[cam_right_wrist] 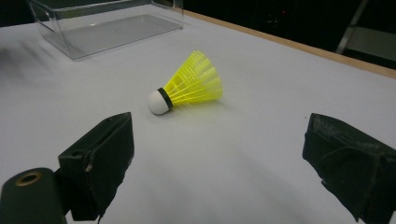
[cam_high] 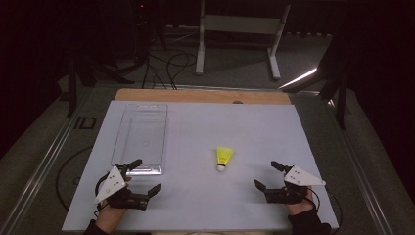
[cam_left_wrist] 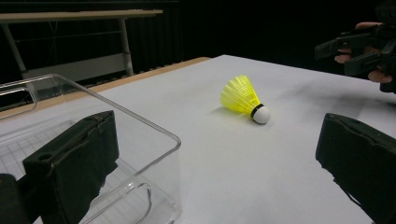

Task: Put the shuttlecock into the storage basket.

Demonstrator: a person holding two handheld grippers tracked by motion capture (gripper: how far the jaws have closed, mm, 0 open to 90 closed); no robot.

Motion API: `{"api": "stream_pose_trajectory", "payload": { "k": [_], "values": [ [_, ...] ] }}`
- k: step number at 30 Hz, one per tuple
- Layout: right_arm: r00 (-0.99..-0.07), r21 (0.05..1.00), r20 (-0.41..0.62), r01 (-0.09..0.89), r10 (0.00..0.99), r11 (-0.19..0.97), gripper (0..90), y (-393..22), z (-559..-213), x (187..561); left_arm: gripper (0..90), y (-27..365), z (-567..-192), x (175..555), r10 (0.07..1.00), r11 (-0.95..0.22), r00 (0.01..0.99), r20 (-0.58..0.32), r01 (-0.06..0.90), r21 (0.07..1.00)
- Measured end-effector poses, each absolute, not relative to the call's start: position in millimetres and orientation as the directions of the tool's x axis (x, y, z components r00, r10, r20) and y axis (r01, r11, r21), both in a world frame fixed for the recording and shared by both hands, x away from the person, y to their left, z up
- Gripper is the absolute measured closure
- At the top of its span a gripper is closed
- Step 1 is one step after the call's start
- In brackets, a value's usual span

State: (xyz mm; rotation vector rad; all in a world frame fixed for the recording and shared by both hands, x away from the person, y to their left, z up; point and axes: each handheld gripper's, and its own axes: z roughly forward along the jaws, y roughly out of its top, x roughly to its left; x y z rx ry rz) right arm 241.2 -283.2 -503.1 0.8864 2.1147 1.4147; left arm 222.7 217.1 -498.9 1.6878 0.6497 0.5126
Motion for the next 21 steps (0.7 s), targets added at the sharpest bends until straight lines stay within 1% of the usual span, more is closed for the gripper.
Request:
{"api": "stream_pose_trajectory", "payload": {
  "k": [3,11,18,21],
  "values": [
    [-0.696,0.924,-0.018,0.262,0.718,0.277,10.4,-282.8,-503.0,241.1,0.1,216.6,-499.2,223.0,0.665,-0.15,0.747,-0.01,0.147,0.978],
    [-0.692,0.923,-0.017,0.266,0.722,0.276,10.3,-284.1,-502.9,241.8,0.1,215.5,-496.5,223.2,0.659,-0.157,0.752,-0.016,0.159,0.975],
    [-0.691,0.92,-0.018,0.272,0.723,0.283,9.8,-282.3,-502.5,242.0,0.1,214.6,-487.3,225.1,0.653,-0.151,0.757,-0.038,0.18,0.972],
    [-0.689,0.92,-0.018,0.272,0.724,0.282,9.5,-282.3,-502.1,242.3,0.1,212.1,-481.5,226.6,0.643,-0.171,0.765,-0.04,0.194,0.966]
  ]
}}
